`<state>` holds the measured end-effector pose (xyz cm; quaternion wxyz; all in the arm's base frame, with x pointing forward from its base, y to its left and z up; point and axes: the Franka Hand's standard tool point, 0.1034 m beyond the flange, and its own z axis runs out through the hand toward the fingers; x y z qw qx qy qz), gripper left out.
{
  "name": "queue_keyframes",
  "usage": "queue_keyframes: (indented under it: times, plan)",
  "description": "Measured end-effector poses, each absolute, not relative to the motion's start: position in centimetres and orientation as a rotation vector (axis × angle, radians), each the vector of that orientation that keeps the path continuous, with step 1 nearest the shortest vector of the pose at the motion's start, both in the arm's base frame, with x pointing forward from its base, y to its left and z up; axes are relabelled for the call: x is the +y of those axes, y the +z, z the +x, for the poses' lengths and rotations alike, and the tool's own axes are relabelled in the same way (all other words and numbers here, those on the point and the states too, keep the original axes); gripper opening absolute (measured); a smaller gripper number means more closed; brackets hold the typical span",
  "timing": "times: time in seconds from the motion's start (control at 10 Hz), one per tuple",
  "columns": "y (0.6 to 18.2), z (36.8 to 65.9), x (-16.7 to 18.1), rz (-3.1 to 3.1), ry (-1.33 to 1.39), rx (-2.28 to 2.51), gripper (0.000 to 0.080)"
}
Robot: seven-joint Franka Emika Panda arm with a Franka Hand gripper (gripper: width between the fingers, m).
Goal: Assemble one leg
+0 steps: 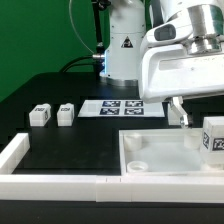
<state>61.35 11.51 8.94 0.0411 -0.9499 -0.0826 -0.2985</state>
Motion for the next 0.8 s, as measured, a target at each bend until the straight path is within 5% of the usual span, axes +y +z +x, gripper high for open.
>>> queue_keyframes:
  times: [0.5,0.8]
  plan:
    - [9.1,62.3,11.5,-2.948,-0.667,-0.205,0.0649]
    - [8.5,62.5,11.0,-2.980,-0.147,-0.217,0.0649]
